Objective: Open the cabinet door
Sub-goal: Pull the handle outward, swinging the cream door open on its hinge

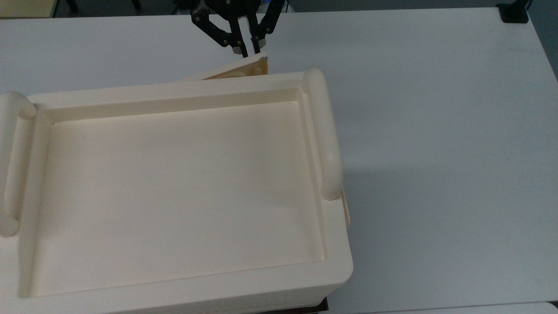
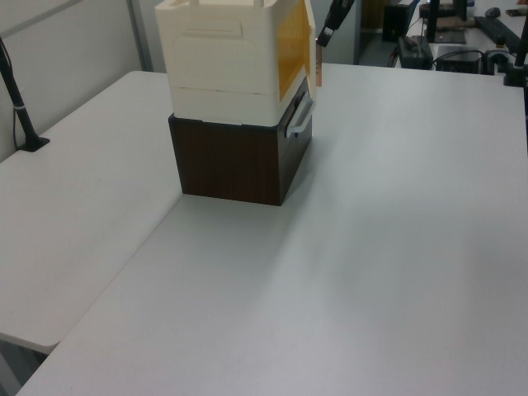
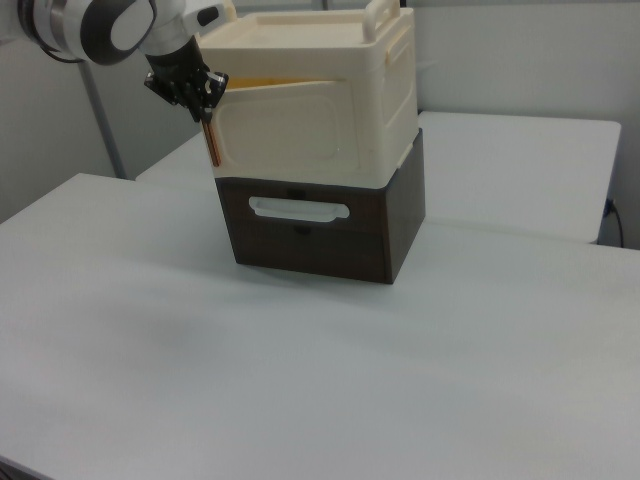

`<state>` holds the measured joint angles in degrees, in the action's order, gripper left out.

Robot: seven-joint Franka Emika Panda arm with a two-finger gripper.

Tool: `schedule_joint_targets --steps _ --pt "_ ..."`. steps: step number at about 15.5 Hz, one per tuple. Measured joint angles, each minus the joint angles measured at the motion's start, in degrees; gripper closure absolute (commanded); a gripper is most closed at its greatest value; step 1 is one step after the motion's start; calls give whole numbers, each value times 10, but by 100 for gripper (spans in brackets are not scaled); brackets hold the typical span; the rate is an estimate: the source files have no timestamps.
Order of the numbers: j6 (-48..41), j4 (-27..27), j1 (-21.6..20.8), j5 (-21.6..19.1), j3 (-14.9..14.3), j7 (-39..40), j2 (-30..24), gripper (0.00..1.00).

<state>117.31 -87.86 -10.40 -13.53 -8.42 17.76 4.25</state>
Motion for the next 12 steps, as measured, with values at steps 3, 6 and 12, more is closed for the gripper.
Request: schedule_joint_targets --steps 3,6,12 --pt "-37 0 21 -2 0 20 -10 51" --pt "-91 -2 61 -4 -1 44 -24 13" --pt "-152 -6 146 -2 -23 111 -45 0"
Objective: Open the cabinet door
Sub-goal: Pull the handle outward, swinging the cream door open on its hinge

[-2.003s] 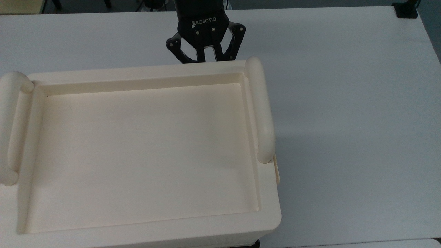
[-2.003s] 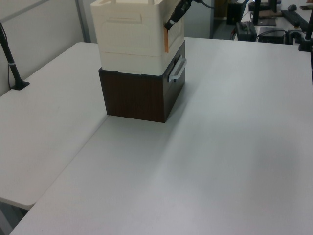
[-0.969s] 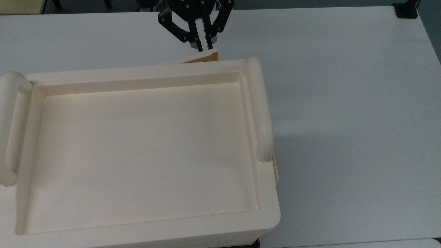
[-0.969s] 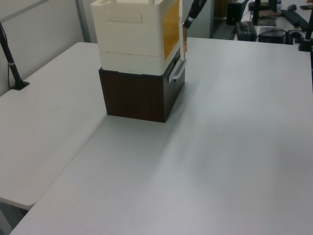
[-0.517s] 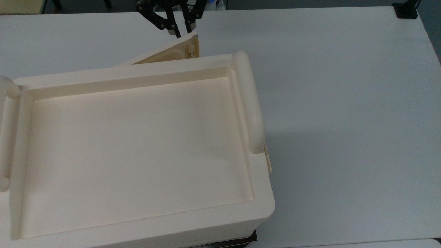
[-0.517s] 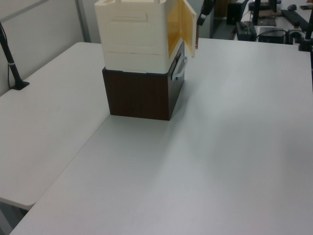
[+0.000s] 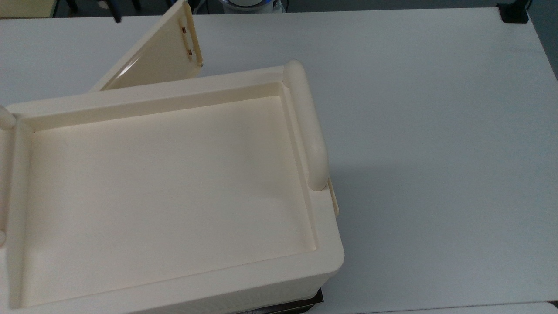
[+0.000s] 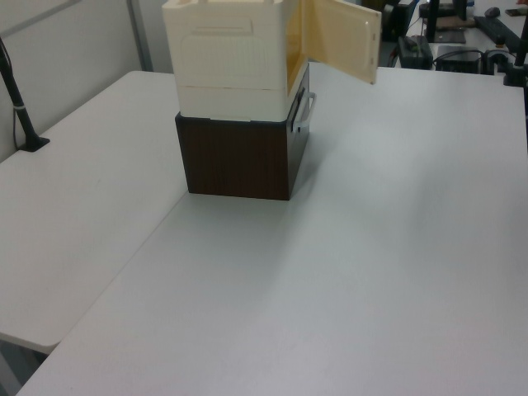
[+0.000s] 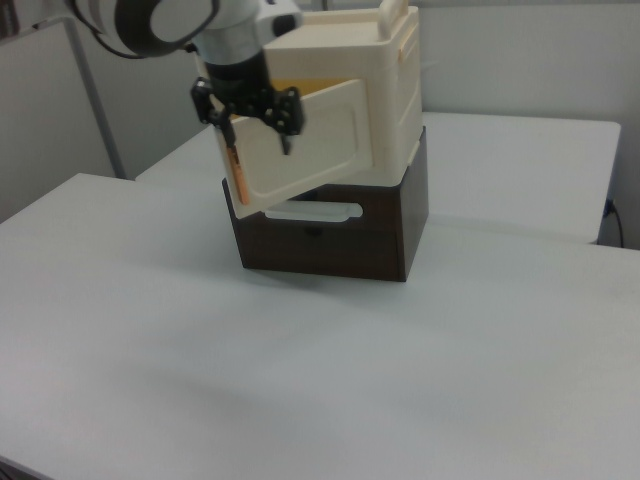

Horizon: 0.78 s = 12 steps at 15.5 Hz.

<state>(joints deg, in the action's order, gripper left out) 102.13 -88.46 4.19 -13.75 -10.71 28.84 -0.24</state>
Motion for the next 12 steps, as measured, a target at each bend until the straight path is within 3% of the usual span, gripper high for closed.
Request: schedule_joint_targets --steps 4,12 --pt "0 0 41 0 -30 32 -2 0" --pt "0 6 99 0 -49 34 -2 0"
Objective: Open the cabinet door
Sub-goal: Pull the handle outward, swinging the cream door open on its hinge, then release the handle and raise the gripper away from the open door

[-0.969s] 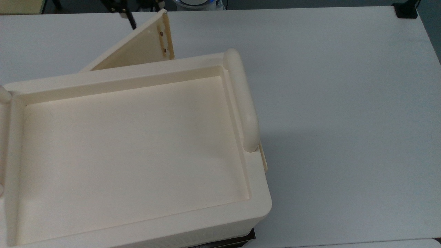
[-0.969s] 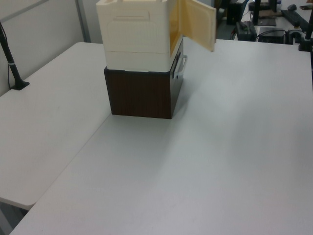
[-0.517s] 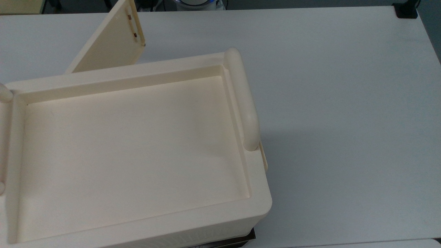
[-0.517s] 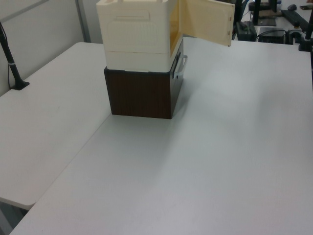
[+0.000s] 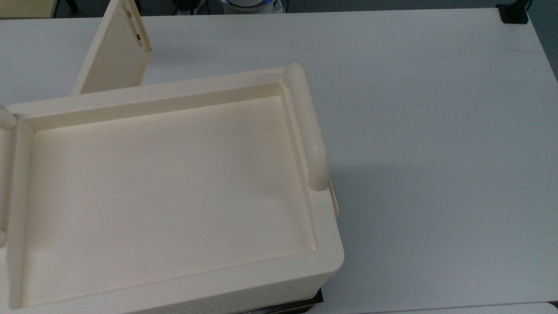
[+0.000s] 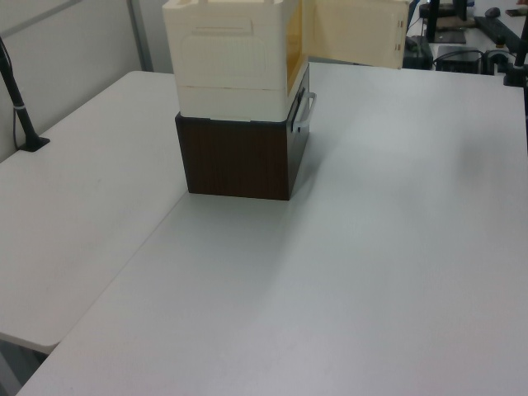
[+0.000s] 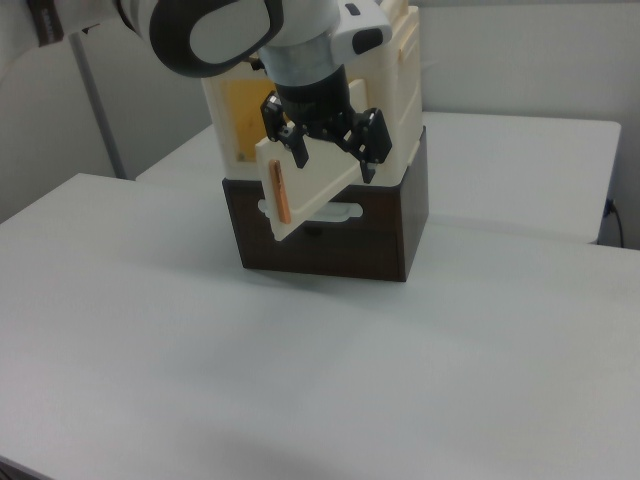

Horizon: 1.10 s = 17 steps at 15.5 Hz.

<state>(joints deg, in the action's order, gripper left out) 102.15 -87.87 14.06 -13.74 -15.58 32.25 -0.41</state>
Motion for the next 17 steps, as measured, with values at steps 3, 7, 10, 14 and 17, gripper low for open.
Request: schedule_joint_targets --steps 3,7,10,14,17 --pt "0 4 1 9 -8 0 -2 0" --pt "-40 8 -5 16 -8 -5 -21 0" --pt "-79 8 -38 21 -8 -56 -48 0" --pt "-124 8 -124 64 -6 -143 -76 0" --pt "-133 6 -177 74 -6 -193 -79 0"
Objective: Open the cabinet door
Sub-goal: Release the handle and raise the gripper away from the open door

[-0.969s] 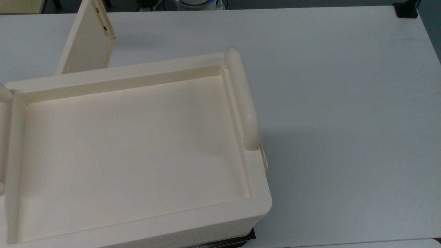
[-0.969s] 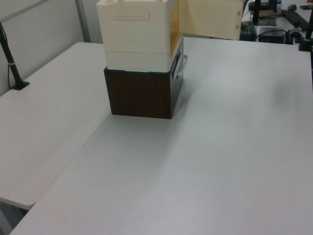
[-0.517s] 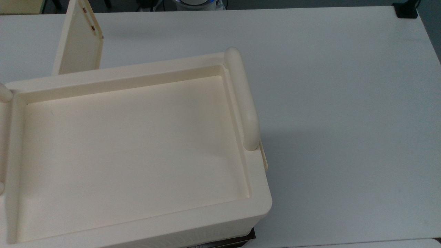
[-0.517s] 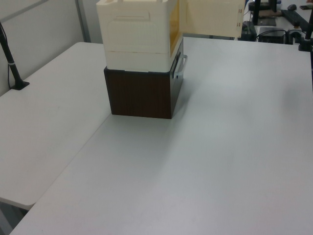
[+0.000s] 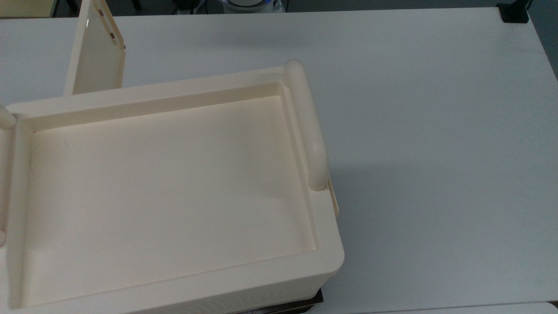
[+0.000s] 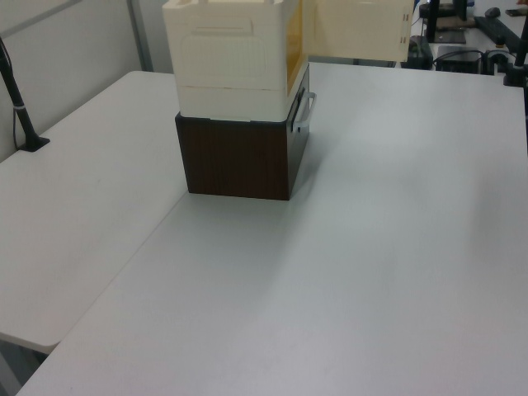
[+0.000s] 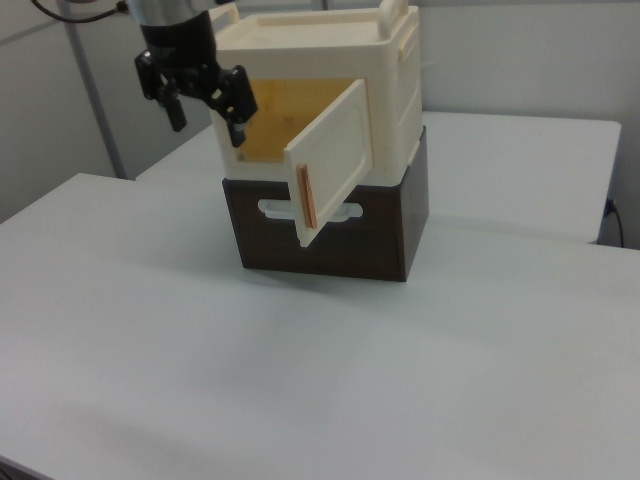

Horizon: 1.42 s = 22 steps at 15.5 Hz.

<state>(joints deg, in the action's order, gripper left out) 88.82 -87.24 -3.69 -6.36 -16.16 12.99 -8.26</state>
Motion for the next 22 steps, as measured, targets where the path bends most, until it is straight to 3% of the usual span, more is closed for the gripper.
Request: schedule_joint_targets --steps 6,11,17,22 --pt "-1 -8 -55 13 0 -36 28 0" --pt "1 -8 -56 38 5 -36 65 0" --pt "2 -7 -28 43 56 -33 74 0" --pt "2 -6 -24 43 58 -31 74 0"
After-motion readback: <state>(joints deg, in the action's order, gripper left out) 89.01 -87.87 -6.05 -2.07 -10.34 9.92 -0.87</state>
